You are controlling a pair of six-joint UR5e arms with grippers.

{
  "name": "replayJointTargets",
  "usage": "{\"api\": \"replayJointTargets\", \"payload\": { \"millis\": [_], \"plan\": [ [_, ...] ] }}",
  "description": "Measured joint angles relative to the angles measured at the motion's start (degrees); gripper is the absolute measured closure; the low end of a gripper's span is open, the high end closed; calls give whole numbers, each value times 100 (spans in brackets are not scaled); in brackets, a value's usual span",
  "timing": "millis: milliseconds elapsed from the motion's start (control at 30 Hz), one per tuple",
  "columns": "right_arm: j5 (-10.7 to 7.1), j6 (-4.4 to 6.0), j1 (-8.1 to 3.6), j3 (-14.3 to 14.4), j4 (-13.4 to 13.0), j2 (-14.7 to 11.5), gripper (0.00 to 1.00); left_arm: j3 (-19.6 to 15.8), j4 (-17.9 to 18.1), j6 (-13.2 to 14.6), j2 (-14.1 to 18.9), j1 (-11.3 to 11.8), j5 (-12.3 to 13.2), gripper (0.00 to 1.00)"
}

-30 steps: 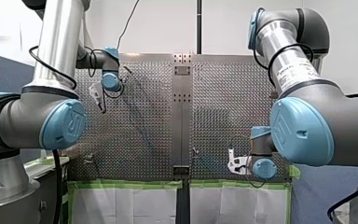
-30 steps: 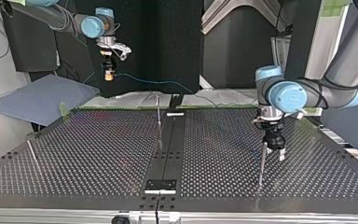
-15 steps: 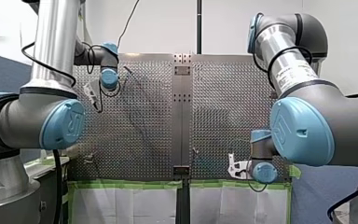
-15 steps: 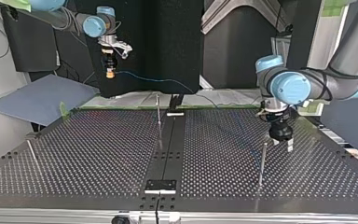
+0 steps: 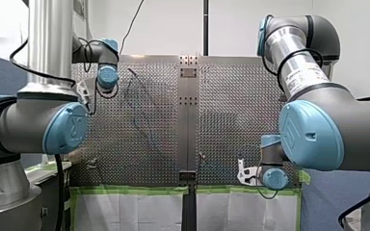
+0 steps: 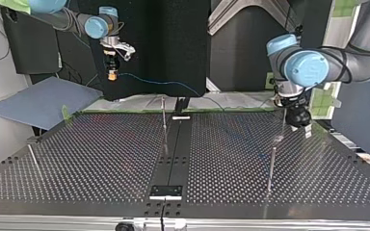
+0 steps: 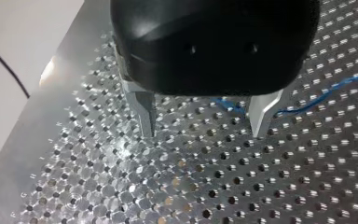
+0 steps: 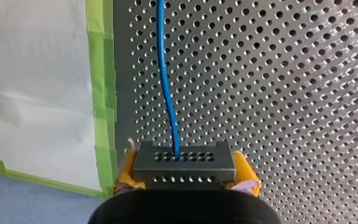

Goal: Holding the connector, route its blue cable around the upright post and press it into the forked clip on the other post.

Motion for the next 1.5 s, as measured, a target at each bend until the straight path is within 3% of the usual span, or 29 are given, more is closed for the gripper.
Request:
{"api": "replayJointTargets", "payload": {
  "millis": [333, 700, 967, 1333, 1500],
  "plan": [
    [0, 23, -30, -2, -4, 2, 100, -20, -529, 423, 529, -44, -4, 1],
    [13, 24, -36, -5, -5, 1, 100, 500, -1091, 744, 1093, -72, 520, 1],
    [19, 24, -38, -6, -5, 2, 100, 911, -1515, 967, 1514, -113, 701, 1],
    [39, 24, -48, -6, -5, 2, 100, 995, -2033, 1417, 2026, -206, 1176, 1],
    [41, 24, -49, -7, -6, 2, 100, 995, -2285, 1655, 1973, -272, 1427, 1]
  ]
}}
